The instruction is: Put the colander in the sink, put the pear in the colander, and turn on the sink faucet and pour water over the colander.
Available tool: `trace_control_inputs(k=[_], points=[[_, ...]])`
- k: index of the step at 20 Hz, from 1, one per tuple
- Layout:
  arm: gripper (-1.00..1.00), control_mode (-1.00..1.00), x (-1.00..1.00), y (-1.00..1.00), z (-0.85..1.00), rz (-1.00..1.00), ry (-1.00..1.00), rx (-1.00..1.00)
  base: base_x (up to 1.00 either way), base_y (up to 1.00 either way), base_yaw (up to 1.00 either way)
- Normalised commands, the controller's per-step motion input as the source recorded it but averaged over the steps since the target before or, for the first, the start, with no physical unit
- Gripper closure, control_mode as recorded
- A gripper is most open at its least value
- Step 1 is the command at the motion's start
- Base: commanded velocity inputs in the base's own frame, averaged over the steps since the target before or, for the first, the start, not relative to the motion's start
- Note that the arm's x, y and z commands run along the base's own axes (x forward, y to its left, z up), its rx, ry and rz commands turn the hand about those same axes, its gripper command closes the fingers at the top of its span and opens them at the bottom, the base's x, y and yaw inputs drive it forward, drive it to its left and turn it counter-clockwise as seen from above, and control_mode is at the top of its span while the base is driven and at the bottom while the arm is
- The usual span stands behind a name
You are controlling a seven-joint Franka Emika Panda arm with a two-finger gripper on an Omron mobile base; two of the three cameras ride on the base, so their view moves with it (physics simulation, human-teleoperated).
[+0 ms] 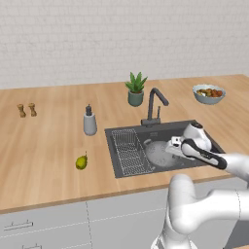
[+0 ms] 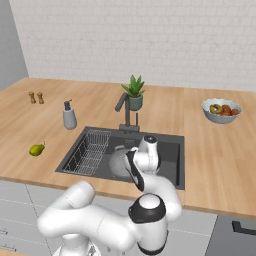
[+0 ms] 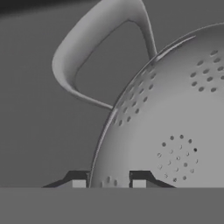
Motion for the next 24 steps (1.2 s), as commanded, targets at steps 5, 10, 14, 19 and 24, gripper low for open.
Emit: trace_control_inputs(k=[5,10,14,19,24], points=[[1.0,-1.0,0.02,0.16,-0.2,0.14,0.13,-0.02,0.0,0.0,0.0],[1.0,-1.0,0.0,0.15,-0.22,0.13,0.08,0.0,0.0,0.0,0.0],[-1.0,-1.0,-0.05,0.26,-0.07,0.1,0.05,0.0,0.0,0.0,0.0],[-1.0,-1.0,-0.22,0.09,0.03,0.07,0.0,0.0,0.0,0.0,0.0],[-1.0,-1.0,-0.09,-0.04,0.32,0.03,0.0,0.0,0.0,0.0,0.0]])
